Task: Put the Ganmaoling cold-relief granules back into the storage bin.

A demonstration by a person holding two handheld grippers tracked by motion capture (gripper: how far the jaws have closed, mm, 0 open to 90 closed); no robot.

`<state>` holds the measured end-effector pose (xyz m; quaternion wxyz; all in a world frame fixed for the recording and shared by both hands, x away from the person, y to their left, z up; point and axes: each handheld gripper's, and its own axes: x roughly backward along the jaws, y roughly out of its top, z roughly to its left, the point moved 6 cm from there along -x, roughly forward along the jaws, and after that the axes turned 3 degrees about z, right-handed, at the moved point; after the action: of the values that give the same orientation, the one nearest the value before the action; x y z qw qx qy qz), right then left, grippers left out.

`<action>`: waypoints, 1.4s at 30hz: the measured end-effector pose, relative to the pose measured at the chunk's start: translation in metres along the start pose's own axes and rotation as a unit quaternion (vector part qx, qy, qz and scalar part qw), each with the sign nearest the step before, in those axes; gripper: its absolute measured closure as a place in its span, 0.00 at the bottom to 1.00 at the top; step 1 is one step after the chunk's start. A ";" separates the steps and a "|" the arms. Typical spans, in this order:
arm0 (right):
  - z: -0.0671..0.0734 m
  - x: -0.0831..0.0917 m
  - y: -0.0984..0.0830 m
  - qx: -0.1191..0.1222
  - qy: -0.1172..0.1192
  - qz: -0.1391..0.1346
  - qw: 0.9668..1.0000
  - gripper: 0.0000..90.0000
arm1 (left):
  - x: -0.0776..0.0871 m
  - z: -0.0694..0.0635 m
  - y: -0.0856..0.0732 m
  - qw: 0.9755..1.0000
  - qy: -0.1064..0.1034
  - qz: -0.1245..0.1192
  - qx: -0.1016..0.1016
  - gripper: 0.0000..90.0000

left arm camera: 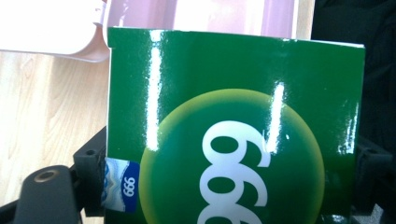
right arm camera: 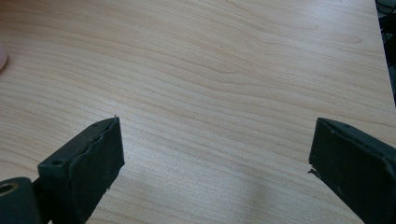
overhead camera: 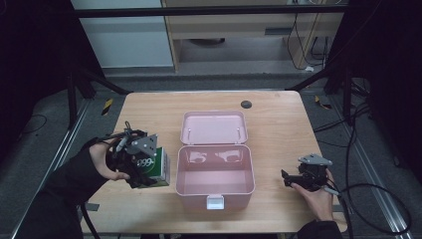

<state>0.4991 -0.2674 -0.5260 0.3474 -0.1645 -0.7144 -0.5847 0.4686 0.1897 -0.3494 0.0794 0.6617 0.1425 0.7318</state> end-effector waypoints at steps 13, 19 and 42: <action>0.000 0.000 0.000 0.000 0.000 0.001 1.000 0.04 | 0.001 0.009 0.022 1.000 0.000 -0.007 -0.006 0.16; 0.000 0.000 0.000 0.000 0.000 0.001 1.000 0.04 | -0.002 0.012 0.034 1.000 -0.001 -0.010 -0.011 0.16; -0.001 0.000 0.000 0.002 0.001 0.001 1.000 0.04 | -0.023 0.016 0.070 0.999 -0.020 -0.007 -0.030 0.16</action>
<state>0.4994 -0.2680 -0.5260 0.3490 -0.1645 -0.7149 -0.5832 0.4916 0.1182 -0.3482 0.1071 0.6723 0.1233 0.7220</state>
